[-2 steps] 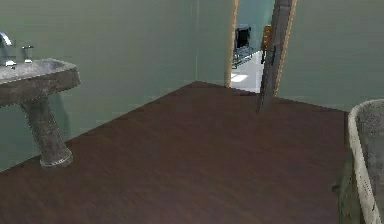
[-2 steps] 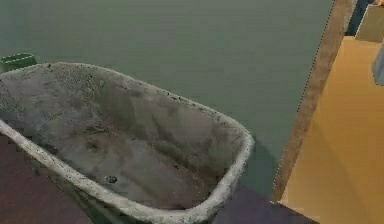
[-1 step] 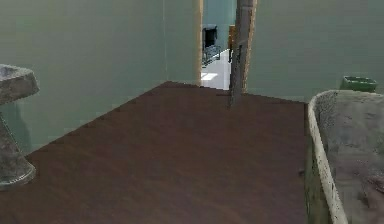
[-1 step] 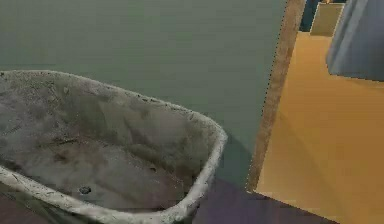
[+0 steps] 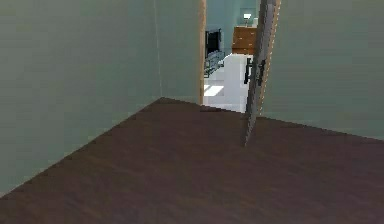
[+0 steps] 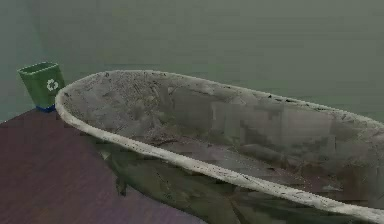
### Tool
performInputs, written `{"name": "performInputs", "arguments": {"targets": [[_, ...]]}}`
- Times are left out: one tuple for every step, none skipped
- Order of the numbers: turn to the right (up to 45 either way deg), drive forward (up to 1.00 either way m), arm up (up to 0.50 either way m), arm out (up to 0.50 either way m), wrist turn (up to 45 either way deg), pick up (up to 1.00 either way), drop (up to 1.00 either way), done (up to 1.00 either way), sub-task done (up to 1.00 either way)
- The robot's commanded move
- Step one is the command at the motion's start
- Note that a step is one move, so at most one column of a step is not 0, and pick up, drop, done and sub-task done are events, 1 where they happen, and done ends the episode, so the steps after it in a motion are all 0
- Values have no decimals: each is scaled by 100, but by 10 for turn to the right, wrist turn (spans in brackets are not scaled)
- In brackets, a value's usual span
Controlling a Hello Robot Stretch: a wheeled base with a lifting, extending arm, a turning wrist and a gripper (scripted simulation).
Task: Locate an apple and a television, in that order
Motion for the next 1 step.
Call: {"name": "performInputs", "arguments": {"targets": [[30, 0, 0, 0, 0, 0, 0, 0, 0]]}}
